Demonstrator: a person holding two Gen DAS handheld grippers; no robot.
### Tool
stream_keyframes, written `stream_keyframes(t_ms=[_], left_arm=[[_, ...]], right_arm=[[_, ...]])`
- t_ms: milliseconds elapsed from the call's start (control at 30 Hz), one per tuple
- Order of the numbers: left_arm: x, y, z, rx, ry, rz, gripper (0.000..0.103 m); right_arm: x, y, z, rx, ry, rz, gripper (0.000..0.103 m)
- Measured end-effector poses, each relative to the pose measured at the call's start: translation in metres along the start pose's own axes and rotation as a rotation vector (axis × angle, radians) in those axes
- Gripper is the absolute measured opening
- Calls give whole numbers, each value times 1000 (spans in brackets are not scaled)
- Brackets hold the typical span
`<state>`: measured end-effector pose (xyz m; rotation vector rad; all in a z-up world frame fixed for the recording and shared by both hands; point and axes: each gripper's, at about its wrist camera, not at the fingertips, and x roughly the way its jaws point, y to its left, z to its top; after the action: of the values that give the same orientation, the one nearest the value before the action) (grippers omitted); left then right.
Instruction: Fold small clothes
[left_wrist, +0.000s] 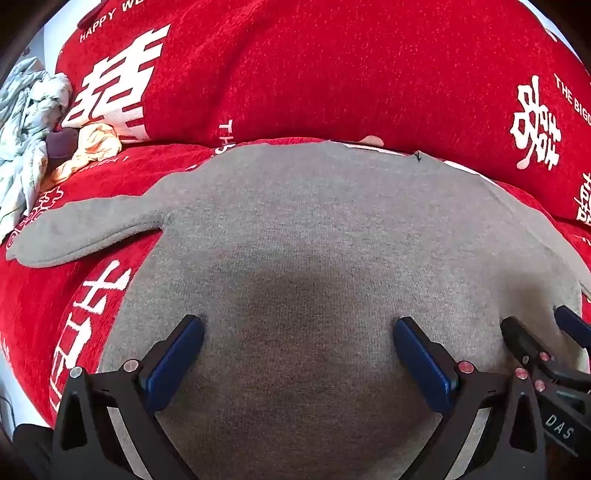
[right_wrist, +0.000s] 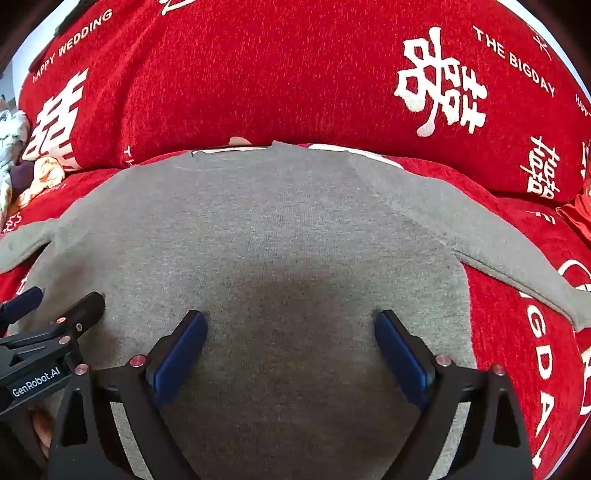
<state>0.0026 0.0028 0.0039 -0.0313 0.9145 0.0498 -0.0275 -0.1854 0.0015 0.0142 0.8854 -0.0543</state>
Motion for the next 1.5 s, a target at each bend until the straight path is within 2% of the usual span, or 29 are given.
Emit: stream_keyframes(t_ms=[267,467,667,967,1500], left_arm=[[1,-4,1,32,27,21,103],[-10,-18,6,94,21,97,103],[-20,-30,13,115,1,84,103],[-29,-52,24,141,-22,78,103],[-39,-115,34,232,-39,48,103]], right_arm=[[8,5,2,-26,43,-26,102],[2,-3,7,-30,56,-23,102],[-15,-10,17,-48,19,-24,102],[-32,-37,31,2,-9,-8,102],[-32,-106,25,133,-29,-31,102]])
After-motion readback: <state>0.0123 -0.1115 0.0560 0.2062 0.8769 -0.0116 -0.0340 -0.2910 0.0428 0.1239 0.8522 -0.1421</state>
